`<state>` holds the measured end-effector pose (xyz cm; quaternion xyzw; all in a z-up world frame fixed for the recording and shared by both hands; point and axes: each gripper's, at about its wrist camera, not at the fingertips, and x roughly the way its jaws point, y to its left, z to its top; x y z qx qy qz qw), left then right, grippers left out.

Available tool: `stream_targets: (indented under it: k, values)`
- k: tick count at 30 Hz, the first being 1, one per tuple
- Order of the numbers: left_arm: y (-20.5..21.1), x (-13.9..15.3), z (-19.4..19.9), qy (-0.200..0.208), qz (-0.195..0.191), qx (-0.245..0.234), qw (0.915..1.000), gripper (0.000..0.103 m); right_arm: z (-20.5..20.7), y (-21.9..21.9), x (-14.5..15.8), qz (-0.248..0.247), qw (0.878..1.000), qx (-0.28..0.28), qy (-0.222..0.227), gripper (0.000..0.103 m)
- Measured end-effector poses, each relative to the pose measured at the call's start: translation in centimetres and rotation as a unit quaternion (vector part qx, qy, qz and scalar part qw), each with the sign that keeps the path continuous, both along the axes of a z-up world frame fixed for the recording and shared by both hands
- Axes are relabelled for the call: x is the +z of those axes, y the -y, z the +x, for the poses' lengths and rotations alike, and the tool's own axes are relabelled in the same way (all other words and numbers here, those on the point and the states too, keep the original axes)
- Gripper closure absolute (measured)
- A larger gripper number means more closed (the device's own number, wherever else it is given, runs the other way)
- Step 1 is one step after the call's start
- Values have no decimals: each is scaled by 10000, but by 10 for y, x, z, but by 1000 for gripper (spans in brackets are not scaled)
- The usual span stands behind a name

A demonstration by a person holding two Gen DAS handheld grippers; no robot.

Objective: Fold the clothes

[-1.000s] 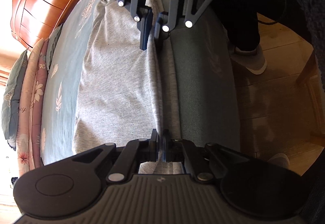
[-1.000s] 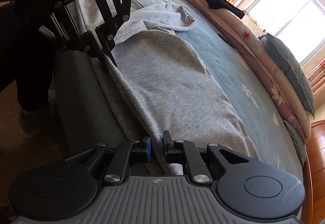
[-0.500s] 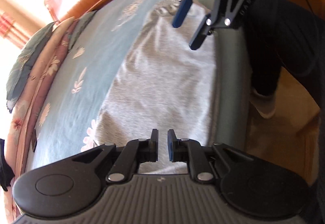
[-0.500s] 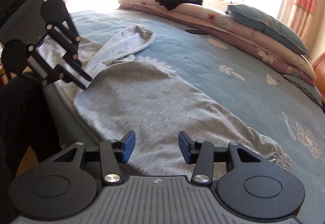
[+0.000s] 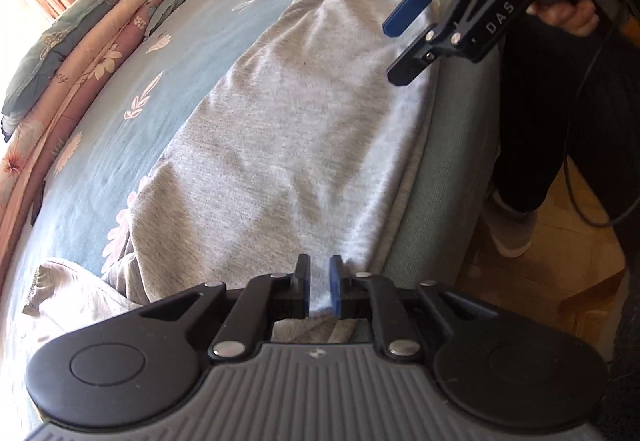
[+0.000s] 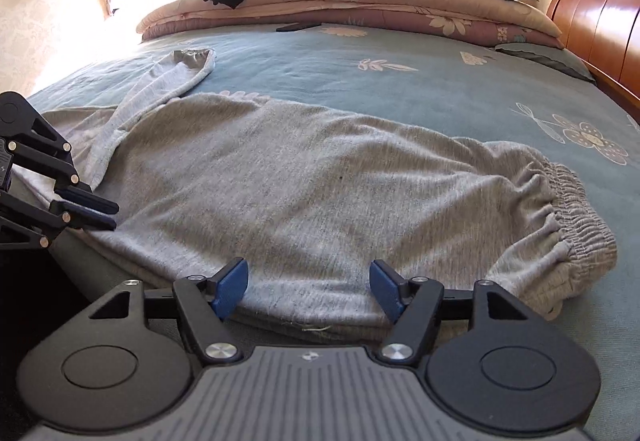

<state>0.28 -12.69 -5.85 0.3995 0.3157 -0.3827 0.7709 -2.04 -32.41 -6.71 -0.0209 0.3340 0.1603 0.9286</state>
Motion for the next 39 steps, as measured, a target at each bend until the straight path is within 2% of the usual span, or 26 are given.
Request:
stream_targets:
  k: [1, 2, 5, 6, 9, 12, 14, 15, 17, 20, 23, 26, 28, 29, 31, 33, 34, 36, 39]
  values:
    - [1, 8, 4, -3, -178, 7, 9998, 88, 1, 0, 5, 82, 9999, 24, 93, 31]
    - [5, 12, 11, 158, -258, 76, 9995, 87, 7, -1, 13, 134, 9997, 27, 225, 28]
    - [21, 18, 35, 630, -413, 335, 9966, 77, 31, -7, 22, 94, 9987, -143, 484, 26]
    - [25, 17, 45, 636, -514, 437, 9957, 75, 42, -8, 21, 191, 9985, -192, 466, 26]
    - [30, 9, 72, 405, -698, 829, 9933, 74, 69, -5, 13, 483, 9974, -393, 358, 26]
    - [22, -10, 90, 47, -574, 1313, 9897, 73, 83, 7, -9, 655, 9948, -767, -156, 26]
    - [0, -17, 83, -84, -715, 1542, 9854, 69, 70, 18, -20, 712, 9946, -758, -76, 26]
    - [-10, -17, 79, -116, -832, 1630, 9830, 61, 63, 20, -20, 626, 9954, -720, -50, 26]
    - [-23, -9, 80, -262, -928, 1820, 9786, 58, 52, 22, -17, 427, 9968, -678, -57, 26]
    - [-20, 1, 89, -192, -993, 1808, 9783, 57, 61, 25, -1, 614, 9952, -762, -37, 24]
    - [2, 8, 111, -56, -1183, 1708, 9782, 57, 88, 25, 13, 1076, 9906, -809, 229, 21]
    - [24, 1, 127, -117, -1268, 1780, 9758, 57, 123, 22, 9, 1522, 9843, -878, 179, 21]
    - [29, -9, 135, -202, -1204, 1896, 9742, 56, 144, 25, -6, 1802, 9785, -992, -158, 21]
    - [29, -14, 139, -234, -1165, 1968, 9732, 52, 149, 29, -15, 1868, 9761, -1071, -282, 21]
    - [17, -15, 140, -243, -1298, 2222, 9660, 33, 146, 40, -26, 1762, 9762, -1247, -205, 24]
    - [2, -16, 143, -374, -1440, 2502, 9567, 26, 139, 54, -28, 1854, 9729, -1379, -72, 24]
    - [-6, -17, 145, -440, -1510, 2641, 9516, 26, 137, 63, -29, 1947, 9697, -1473, -39, 24]
    - [-12, -19, 146, -560, -1646, 2756, 9454, 26, 135, 68, -34, 2178, 9664, -1364, 39, 16]
    - [-5, -19, 144, -429, -1492, 2766, 9484, 24, 130, 60, -35, 2095, 9714, -1096, 210, 1]
